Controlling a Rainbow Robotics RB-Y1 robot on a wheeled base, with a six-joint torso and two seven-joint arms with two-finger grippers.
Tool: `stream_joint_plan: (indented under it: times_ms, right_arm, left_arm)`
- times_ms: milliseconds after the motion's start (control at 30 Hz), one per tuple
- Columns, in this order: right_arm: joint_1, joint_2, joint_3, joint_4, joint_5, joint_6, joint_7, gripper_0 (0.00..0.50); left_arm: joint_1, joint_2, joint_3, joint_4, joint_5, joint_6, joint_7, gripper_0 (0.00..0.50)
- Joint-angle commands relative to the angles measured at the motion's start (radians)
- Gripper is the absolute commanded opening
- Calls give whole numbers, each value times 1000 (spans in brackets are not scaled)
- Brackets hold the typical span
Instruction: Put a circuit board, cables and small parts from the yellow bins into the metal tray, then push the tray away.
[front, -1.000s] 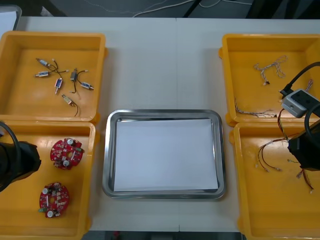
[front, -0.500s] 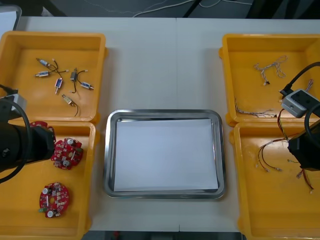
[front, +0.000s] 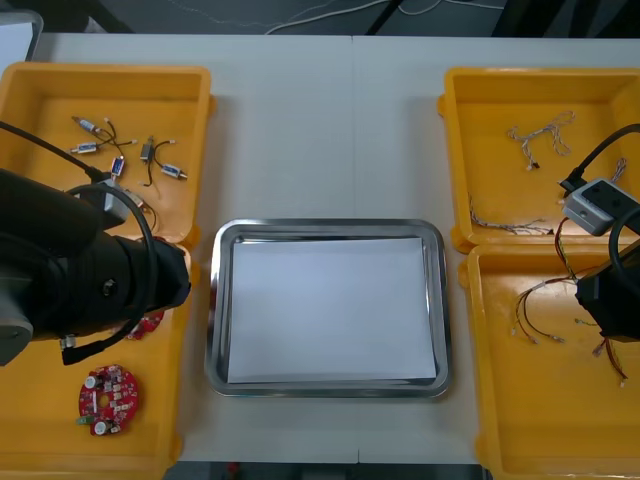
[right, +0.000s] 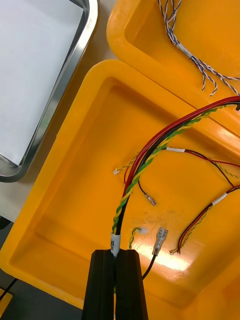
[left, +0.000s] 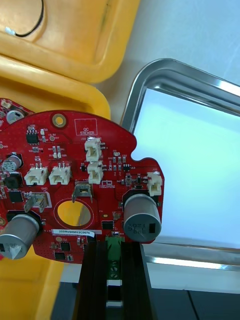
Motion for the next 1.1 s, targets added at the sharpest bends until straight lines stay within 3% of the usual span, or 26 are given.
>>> stream_joint_plan:
  times_ms: [33, 367, 1100]
  right_arm:
    - [-15, -35, 13, -26, 5, 4, 25, 0]
    - [-15, -35, 13, -26, 5, 4, 25, 0]
    - [-15, -35, 13, -26, 5, 4, 25, 0]
  left_arm:
    - [-61, 30, -83, 2, -35, 7, -52, 0]
    - [-125, -7, -225, 51, -107, 7, -16, 0]
    - [-286, -171, -397, 258, -118, 7, 20, 0]
